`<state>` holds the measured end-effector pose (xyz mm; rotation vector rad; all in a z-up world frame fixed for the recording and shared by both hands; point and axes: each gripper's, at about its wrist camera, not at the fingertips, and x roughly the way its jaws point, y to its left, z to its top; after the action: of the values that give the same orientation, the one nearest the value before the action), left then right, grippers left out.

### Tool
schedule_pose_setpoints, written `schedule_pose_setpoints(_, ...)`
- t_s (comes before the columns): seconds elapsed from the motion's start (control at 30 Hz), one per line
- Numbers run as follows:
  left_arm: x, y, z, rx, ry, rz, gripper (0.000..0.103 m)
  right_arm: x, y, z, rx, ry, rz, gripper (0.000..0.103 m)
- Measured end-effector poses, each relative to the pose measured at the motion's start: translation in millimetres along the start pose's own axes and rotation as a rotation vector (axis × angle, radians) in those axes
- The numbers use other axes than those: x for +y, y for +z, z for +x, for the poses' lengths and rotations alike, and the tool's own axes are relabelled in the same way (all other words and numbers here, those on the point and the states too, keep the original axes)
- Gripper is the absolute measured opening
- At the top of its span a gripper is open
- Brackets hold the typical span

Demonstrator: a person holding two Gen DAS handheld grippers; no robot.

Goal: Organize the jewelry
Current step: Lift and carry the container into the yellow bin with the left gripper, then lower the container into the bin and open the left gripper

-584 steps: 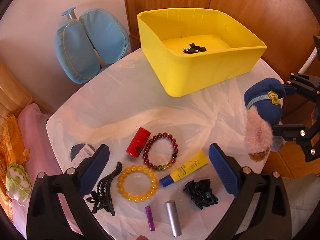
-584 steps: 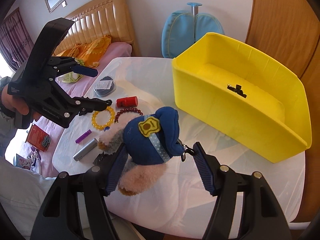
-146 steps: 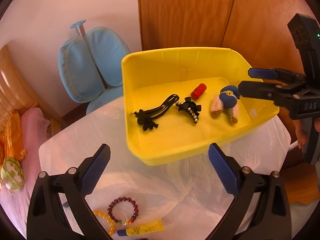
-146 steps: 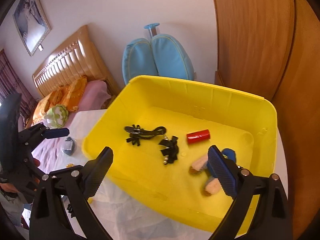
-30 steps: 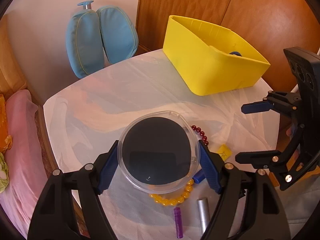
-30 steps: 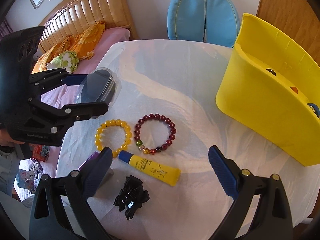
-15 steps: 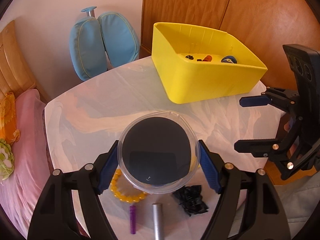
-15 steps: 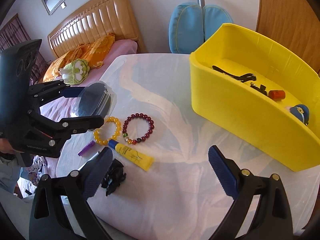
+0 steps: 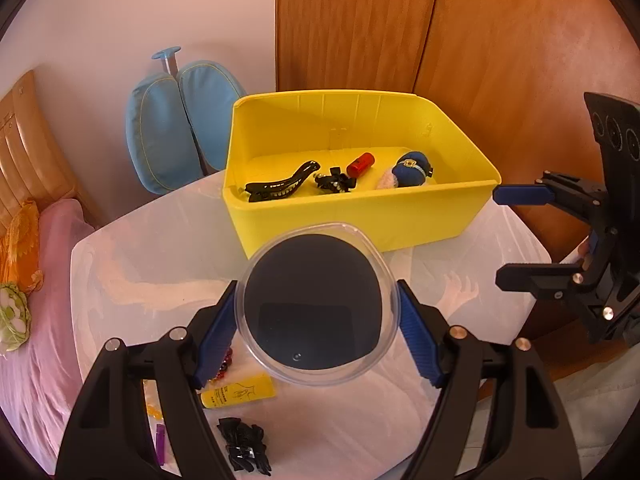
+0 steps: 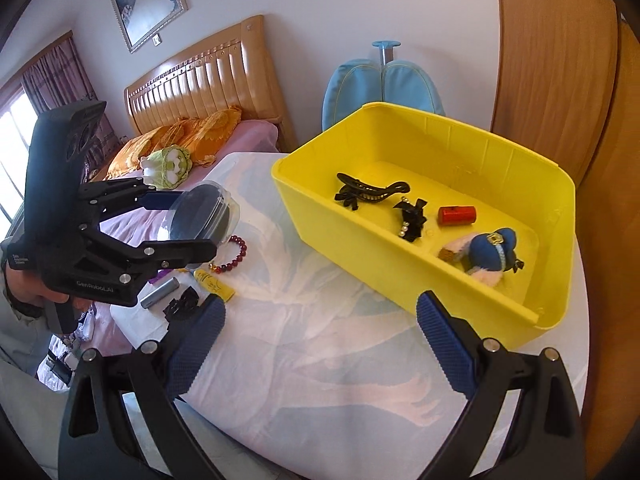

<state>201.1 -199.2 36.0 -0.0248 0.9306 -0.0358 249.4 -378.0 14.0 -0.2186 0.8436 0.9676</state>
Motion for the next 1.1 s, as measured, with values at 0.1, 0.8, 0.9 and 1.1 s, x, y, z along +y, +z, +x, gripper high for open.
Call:
schedule_pose_setpoints(0.1,-12,16,3,0.002,0.006,0.035,0.074,-18,8,-5,-0.02,0.007,0.008,0.097)
schedule_pose_setpoints(0.8,-3,149,203,0.349,-0.118,0.309,0.074,-152,70,104,0.283,-0.199,0.126,0.097)
schedule_pose_setpoints(0.9,5,144,210,0.381,-0.116,0.285,0.074,-154,67,113,0.307,-0.199,0.122,0.097)
schedule_pose_setpoints(1.1,13,133,212,0.399,-0.095,0.268,0.075,-152,66,116,0.312,-0.189,0.115,0.097)
